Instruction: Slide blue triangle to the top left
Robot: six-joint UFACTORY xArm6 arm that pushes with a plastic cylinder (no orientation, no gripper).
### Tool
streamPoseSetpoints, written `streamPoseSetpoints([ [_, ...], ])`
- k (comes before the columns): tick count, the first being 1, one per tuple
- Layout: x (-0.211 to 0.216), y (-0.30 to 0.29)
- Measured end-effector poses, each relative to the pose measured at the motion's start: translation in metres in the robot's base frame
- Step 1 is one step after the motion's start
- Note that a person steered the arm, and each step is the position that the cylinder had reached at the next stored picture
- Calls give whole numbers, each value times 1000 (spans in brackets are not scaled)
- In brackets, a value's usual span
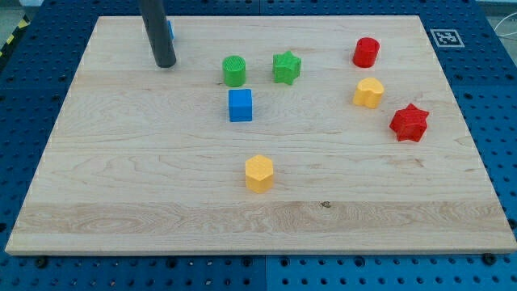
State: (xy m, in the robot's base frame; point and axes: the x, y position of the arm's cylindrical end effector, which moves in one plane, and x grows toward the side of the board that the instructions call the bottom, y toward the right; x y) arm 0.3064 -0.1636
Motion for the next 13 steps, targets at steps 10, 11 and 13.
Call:
streamPoseSetpoints([
  [10, -53, 109],
  [11, -53, 93],
  [13, -53, 68],
])
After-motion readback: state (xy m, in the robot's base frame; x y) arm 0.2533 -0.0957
